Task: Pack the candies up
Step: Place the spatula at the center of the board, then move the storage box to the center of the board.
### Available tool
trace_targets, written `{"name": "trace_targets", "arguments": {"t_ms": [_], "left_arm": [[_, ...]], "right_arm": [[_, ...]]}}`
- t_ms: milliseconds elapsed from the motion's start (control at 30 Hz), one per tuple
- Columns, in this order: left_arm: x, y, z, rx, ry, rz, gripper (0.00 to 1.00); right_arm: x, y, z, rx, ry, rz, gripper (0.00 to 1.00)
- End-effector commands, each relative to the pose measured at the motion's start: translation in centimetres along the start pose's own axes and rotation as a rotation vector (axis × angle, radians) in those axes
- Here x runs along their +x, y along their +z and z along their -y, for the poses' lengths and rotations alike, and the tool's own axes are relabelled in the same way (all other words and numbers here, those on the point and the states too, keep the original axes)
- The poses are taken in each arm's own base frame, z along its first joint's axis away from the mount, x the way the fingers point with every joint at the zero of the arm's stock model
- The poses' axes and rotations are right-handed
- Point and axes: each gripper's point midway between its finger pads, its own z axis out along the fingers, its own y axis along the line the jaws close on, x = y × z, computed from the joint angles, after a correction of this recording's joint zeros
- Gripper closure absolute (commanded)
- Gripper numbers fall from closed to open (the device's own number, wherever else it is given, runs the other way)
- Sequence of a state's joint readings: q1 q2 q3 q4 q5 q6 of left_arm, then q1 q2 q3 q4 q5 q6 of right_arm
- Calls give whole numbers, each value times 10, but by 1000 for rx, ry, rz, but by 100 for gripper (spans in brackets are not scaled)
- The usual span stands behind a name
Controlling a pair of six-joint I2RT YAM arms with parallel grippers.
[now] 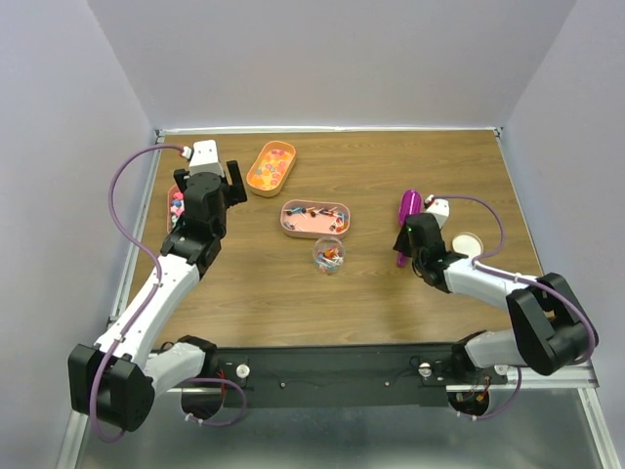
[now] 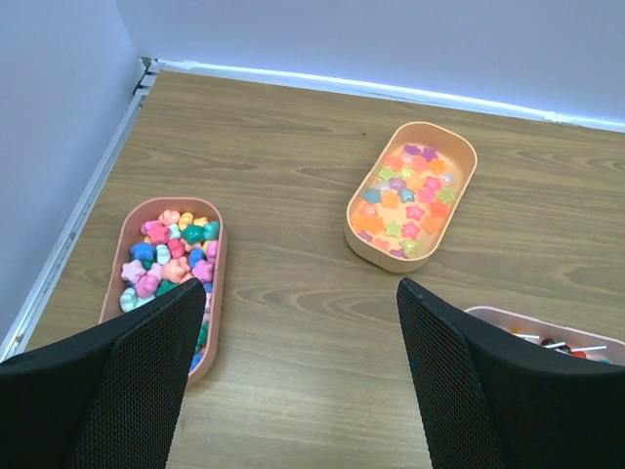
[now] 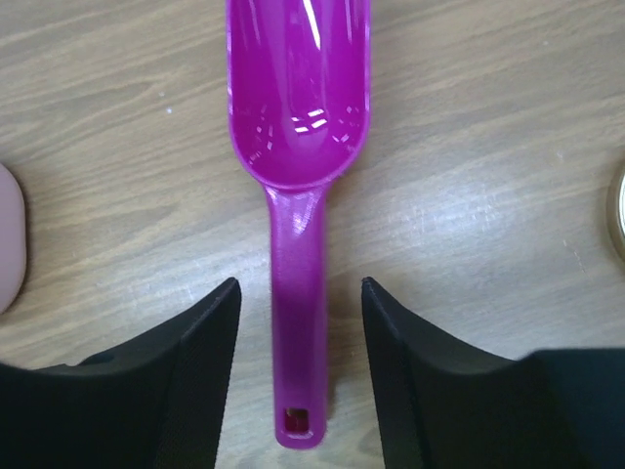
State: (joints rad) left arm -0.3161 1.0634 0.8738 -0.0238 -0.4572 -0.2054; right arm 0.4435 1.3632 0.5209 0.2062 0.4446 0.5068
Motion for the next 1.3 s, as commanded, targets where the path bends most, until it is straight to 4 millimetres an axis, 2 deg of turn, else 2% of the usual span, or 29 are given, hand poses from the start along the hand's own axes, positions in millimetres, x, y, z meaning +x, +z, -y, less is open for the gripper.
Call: {"name": "trace_targets", "arguments": {"t_ms": [0,67,167,233,267,300,333,367,400,467,500,533,567,600,633,667,700,733,767,800,833,867,900,967,1000,1033,1100,1267], "left_arm": [[15,7,7,34,21,-34,13],[21,9,12,57,32,-51,13],[34,15,23,107,49,-92,13],[48,20,33,146,64,-145,13],[53,22,37,161,69,-167,14],[66,27,41,170,80,-209,14],[68,29,48,200,80,-235,14],[72,31,53,214,85,-257,14],[85,37,56,219,100,-299,13],[79,45,63,223,117,-319,14],[91,53,64,210,137,-355,14],[81,60,67,196,145,-342,15],[80,65,69,191,155,-344,18],[91,75,72,183,171,-375,19],[81,82,79,183,171,-362,21],[81,87,83,180,176,-369,24],[97,96,88,176,198,-410,25],[89,103,97,176,203,-404,26],[91,108,102,176,210,-413,29],[110,117,106,169,235,-454,29],[103,124,112,169,240,-444,30],[107,129,116,169,250,-456,31],[124,138,117,164,269,-489,31],[123,149,124,166,271,-492,32],[138,155,126,165,285,-519,32],[134,159,130,171,282,-518,32],[146,164,132,169,289,-544,33],[152,176,132,142,290,-535,37]], "right_arm": [[-4,-8,1,3,44,-14,38],[-3,-12,0,-15,39,-32,36],[-12,-25,-10,-78,31,-33,31],[-22,-35,-17,-125,2,-25,27],[-16,-40,-18,-145,-23,-67,26],[-24,-44,-23,-166,-34,-62,22],[-28,-49,-25,-187,-60,-60,21],[-23,-55,-28,-217,-82,-92,18],[-24,-58,-30,-235,-95,-98,18],[-28,-69,-34,-283,-124,-97,17],[-29,-73,-36,-305,-135,-93,17],[-28,-77,-36,-324,-154,-91,17],[-31,-83,-40,-359,-158,-79,17],[-32,-87,-41,-376,-164,-69,17],[-33,-89,-41,-387,-176,-61,17],[-34,-92,-42,-399,-178,-52,17],[-36,-94,-41,-400,-179,-42,17],[-37,-94,-41,-400,-184,-37,17],[-38,-95,-40,-402,-190,-30,17],[-39,-96,-40,-406,-198,-23,17],[-40,-97,-40,-411,-209,-16,17],[-39,-98,-41,-420,-212,-19,17],[-36,-99,-41,-427,-219,-23,17],[-33,-99,-43,-445,-230,-31,17],[-30,-99,-43,-450,-233,-37,17],[-29,-99,-42,-447,-235,-39,17],[-25,-101,-45,-473,-238,-48,17],[-21,-100,-45,-481,-247,-56,17]]}}
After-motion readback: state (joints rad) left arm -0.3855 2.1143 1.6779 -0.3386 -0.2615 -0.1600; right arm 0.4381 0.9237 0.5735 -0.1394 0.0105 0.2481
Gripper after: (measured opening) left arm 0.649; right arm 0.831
